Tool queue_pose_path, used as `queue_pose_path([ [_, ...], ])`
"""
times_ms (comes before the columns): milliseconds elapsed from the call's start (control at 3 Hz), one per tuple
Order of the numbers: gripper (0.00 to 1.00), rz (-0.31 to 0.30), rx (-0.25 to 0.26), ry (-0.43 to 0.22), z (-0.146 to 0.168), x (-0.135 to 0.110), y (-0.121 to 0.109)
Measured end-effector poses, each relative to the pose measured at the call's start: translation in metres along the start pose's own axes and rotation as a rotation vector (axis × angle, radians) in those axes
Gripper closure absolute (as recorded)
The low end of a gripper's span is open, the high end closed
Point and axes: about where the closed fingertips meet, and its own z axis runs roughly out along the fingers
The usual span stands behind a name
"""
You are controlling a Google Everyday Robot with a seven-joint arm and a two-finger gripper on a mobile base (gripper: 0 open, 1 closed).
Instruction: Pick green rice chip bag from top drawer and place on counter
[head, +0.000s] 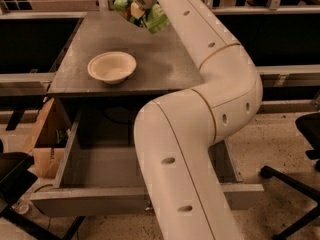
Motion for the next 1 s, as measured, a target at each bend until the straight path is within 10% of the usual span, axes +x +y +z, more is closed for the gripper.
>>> queue_pose_path([
  [1000,0.2,0.0,0.007,-0.013,-0.0045,-0.0046,-0.0034],
])
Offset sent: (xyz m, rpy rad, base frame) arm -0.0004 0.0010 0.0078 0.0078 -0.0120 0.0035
